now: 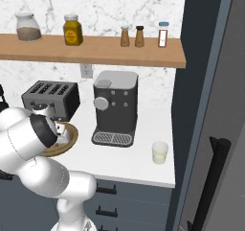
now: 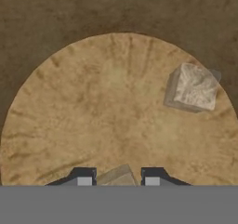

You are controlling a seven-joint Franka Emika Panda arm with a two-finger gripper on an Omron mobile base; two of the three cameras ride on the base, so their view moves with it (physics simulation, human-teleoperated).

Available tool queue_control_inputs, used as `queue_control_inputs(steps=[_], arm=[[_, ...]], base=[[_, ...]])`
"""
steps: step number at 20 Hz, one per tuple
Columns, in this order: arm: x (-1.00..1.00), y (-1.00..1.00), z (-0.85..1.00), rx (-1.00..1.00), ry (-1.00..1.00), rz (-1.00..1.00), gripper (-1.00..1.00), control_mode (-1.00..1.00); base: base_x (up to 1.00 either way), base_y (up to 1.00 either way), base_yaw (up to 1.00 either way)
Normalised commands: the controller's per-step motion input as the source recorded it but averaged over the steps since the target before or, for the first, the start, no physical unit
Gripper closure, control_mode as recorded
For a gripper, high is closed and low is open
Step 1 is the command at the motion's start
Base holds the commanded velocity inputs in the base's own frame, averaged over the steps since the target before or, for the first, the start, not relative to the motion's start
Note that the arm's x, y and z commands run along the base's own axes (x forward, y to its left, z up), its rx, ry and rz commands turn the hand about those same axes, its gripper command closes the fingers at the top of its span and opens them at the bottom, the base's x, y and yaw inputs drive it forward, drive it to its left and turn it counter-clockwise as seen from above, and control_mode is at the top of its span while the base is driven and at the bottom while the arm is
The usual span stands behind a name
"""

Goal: Grab a lemon wedge from the fridge and one ice cube from the ice bowl, and put them in the glass of lemonade.

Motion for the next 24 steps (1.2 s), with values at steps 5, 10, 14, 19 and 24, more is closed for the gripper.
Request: queue_control_inputs(steps=[5, 10, 14, 19, 24], arm=[[0.00, 0.00, 0.00, 0.00, 0.00, 0.00, 1.00, -1.00], [0.00, 0.00, 0.43, 0.00, 0.00, -0.01, 1.00, -1.00], [0.00, 0.13, 1.00, -0.01, 0.00, 0.00, 1.00, -1.00], [0.00, 0.09, 0.42, 0.01, -0.02, 0.00, 1.00, -1.00], [-0.02, -0.02, 0.15, 0.08, -0.04, 0.00, 1.00, -1.00]], base=[[0.00, 0.00, 0.00], [0.00, 0.00, 0.00], [0.00, 0.00, 0.00], [0.00, 0.00, 0.00], [0.00, 0.00, 0.00]])
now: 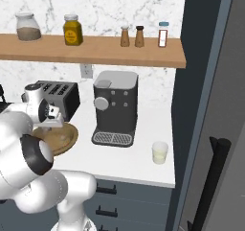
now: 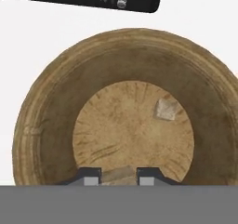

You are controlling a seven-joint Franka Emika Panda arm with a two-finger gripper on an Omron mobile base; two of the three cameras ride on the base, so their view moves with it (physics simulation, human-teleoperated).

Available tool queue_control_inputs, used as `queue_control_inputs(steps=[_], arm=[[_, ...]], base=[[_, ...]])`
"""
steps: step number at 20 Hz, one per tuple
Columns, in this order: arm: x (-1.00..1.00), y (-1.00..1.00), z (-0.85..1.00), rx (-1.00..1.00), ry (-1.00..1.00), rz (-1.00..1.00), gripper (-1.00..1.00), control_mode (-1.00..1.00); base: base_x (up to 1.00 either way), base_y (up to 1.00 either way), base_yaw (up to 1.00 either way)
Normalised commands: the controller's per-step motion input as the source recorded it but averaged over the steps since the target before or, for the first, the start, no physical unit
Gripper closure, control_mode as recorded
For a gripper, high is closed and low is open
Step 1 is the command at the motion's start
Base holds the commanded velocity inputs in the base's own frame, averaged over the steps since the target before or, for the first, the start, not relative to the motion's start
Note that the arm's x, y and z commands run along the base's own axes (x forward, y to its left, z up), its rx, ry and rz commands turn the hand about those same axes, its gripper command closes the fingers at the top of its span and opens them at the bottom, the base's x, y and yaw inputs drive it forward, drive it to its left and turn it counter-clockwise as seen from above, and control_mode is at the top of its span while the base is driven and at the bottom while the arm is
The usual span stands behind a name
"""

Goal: Grab a lemon wedge from the fridge and one ice cube from the ice bowl, and put them in the glass of lemonade.

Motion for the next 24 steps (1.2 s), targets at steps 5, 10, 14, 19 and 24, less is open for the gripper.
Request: queue_control_inputs(steps=[5, 10, 14, 19, 24], arm=[[-0.16, -0.01, 0.08, 0.08, -0.06, 0.00, 1.00, -1.00], [-0.45, -0.27, 0.19, 0.08, -0.09, 0.00, 1.00, -1.00], [-0.72, -0.78, 0.48, 0.00, -0.09, 0.00, 1.00, -1.00], [-0.28, -0.88, 0.57, -0.05, -0.08, 0.00, 1.00, -1.00], [0.00, -1.00, 0.78, -0.10, -0.04, -0.02, 1.00, -1.00]], base=[[0.00, 0.00, 0.00], [0.00, 0.00, 0.00], [0.00, 0.00, 0.00], [0.00, 0.00, 0.00], [0.00, 0.00, 0.00]])
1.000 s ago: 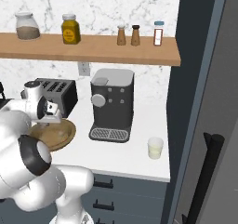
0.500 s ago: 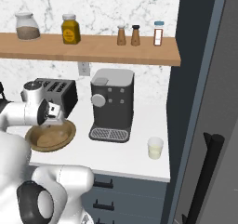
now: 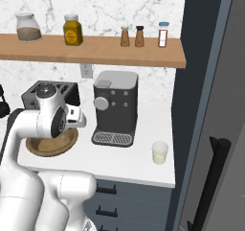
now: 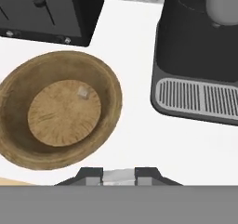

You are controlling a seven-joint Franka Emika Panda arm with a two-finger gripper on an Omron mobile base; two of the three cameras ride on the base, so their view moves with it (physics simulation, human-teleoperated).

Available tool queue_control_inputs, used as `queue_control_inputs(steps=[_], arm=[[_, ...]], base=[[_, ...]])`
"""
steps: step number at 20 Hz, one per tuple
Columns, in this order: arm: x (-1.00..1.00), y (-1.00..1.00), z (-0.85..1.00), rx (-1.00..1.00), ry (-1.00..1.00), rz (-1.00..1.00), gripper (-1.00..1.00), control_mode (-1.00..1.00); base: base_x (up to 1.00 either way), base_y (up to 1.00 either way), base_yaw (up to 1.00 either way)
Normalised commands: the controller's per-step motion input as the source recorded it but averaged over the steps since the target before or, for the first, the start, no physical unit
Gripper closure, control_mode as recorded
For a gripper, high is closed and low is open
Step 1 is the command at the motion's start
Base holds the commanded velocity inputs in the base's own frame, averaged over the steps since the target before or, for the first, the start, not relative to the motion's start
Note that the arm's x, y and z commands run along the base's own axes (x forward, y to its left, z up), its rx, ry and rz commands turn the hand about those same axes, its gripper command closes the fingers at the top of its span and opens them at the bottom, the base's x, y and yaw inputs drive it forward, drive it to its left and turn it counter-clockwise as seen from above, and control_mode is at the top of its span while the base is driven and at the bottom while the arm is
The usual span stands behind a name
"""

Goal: Grab a lemon wedge from the fridge and one ice cube from the ice bowl, and put them in the glass of lemonade.

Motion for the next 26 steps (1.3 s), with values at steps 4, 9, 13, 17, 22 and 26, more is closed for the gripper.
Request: queue_control_inputs(steps=[4, 9, 13, 17, 22, 26], arm=[[0.00, -1.00, 0.78, -0.12, -0.01, -0.09, 1.00, -1.00], [0.00, -1.00, 0.33, -0.02, 0.00, -0.19, 1.00, -1.00], [0.00, -1.00, -0.09, 0.00, 0.01, -0.24, 1.00, -1.00], [0.00, -1.00, -0.18, 0.00, 0.00, -0.27, 1.00, -1.00], [0.05, -1.00, 0.00, 0.04, 0.00, -0.31, 1.00, -1.00], [0.20, -0.95, -0.04, 0.07, 0.00, -0.27, 1.00, -1.00]], base=[[0.00, 0.00, 0.00], [0.00, 0.00, 0.00], [0.00, 0.00, 0.00], [0.00, 0.00, 0.00], [0.00, 0.00, 0.00], [0.00, 0.00, 0.00]])
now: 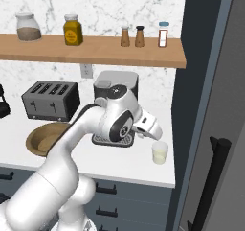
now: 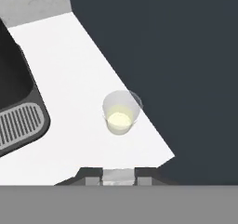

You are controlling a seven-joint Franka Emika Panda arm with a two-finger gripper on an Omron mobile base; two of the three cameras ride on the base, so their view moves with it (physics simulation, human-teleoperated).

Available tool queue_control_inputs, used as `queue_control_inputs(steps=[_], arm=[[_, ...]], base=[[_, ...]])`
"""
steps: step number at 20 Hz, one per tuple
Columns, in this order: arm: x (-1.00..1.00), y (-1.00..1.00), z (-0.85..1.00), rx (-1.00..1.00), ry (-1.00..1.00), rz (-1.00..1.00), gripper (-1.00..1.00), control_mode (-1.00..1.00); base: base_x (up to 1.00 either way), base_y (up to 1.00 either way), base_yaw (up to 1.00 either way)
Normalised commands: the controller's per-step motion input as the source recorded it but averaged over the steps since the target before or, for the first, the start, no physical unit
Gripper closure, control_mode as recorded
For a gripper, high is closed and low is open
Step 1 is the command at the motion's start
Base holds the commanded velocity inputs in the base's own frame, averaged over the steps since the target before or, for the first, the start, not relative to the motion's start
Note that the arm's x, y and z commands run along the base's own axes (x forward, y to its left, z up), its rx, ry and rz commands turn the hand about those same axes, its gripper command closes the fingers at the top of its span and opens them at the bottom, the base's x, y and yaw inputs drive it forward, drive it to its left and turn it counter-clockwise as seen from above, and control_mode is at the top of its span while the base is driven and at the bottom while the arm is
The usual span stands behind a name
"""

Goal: Grab a lemon wedge from the fridge and one ice cube from the ice bowl, and put them in the glass of lemonade.

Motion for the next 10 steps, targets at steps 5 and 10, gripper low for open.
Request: queue_control_inputs(steps=[5, 10], arm=[[0.27, -0.24, -0.22, 0.04, 0.00, -0.10, 1.00, -1.00], [0.01, -0.13, -0.34, 0.07, 0.00, 0.00, 1.00, -1.00]], base=[[0.00, 0.00, 0.00], [0.00, 0.00, 0.00]])
